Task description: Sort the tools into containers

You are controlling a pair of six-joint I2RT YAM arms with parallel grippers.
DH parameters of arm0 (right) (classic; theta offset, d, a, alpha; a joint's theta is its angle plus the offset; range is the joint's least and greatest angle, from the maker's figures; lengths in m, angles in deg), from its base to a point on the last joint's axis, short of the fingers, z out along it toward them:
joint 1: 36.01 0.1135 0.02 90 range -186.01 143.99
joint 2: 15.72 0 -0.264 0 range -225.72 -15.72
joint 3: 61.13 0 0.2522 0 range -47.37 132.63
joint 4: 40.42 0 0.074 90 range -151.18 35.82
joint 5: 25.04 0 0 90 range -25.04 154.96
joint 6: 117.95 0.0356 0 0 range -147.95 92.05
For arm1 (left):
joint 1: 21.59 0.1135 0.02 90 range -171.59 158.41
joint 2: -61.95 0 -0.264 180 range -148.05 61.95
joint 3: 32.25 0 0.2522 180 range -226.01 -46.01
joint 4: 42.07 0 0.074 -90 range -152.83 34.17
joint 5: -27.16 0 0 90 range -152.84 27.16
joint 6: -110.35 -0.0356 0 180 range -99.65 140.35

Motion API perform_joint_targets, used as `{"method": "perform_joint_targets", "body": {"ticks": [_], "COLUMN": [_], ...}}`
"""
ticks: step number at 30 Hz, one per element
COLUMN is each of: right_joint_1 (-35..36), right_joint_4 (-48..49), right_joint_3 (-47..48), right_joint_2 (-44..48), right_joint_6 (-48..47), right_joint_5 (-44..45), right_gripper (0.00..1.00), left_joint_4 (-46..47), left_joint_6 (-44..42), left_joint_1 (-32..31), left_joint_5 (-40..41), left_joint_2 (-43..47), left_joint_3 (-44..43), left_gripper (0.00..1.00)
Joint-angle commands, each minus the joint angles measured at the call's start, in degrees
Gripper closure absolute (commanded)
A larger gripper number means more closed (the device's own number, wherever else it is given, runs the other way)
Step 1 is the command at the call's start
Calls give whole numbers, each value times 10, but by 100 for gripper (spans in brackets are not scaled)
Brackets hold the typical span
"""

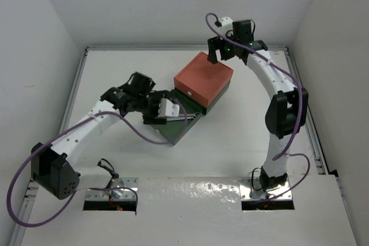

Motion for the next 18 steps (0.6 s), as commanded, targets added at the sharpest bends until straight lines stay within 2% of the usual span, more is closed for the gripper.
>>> {"method": "perform_joint_targets", "body": {"ticks": [1,5,12,18], "right_joint_1": [-26,-32,-34,-46], "right_joint_4": [-4,-32,21,45], "right_joint_3": [83,119,90,106], "right_joint_2": [-48,-88,-106,-153], "right_joint_6": [-1,18,28,67], "right_joint_5": [-48,-38,-65,-80], "right_gripper": [16,16,12,11], "left_joint_4": [-79,-38,-45,-7], "left_joint_6": [-234,-242,-307,-299], "left_joint_1": [-51,-60,-62,-70], "left_joint_5": [-54,-37,-21,3], "left_joint_2": [-26,-65,-113,-138], "left_joint_3": [30,54,65,84], "left_gripper": [33,34,34,36]}}
